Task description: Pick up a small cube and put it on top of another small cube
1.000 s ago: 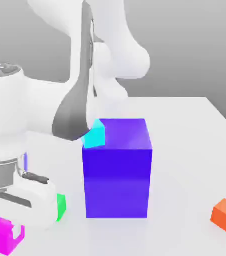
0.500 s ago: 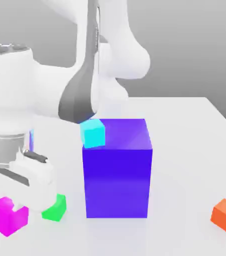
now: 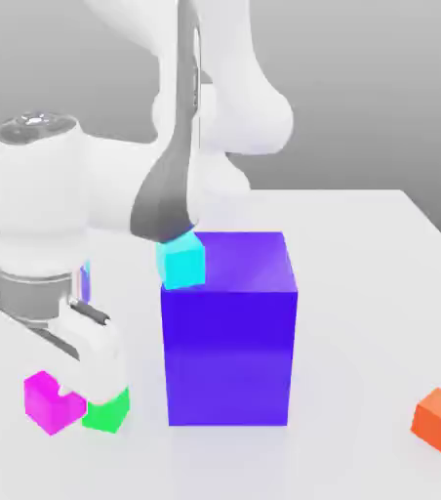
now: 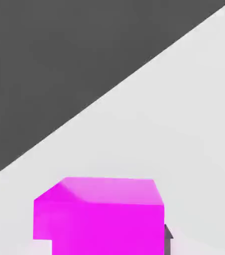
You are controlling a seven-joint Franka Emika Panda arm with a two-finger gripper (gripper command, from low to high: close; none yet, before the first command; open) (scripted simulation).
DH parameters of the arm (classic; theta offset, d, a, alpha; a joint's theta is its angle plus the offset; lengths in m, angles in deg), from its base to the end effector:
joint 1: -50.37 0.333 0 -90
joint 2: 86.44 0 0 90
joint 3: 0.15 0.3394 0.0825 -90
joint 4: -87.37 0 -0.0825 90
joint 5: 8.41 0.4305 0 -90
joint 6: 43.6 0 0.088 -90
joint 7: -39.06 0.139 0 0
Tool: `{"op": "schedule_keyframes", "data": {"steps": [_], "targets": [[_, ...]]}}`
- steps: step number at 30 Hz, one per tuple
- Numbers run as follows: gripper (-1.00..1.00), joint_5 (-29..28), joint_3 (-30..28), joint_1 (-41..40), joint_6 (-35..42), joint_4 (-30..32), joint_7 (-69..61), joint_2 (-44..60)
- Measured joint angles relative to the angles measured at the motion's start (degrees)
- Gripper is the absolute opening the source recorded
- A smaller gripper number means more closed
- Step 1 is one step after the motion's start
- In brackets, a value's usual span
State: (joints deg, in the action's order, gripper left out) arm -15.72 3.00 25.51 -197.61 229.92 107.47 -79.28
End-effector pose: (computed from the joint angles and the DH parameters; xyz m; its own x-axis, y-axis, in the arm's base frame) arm 0.4755 -0.1861 0.1974 0.1074 -0.9910 0.0800 -0.9927 -0.1113 -0.0461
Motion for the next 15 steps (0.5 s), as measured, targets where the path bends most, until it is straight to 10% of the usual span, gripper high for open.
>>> {"op": "schedule_keyframes", "data": {"steps": [15], "targets": [[-1.0, 5.2, 0.2, -1.6, -0.1, 8.7, 2.2, -6.2]]}}
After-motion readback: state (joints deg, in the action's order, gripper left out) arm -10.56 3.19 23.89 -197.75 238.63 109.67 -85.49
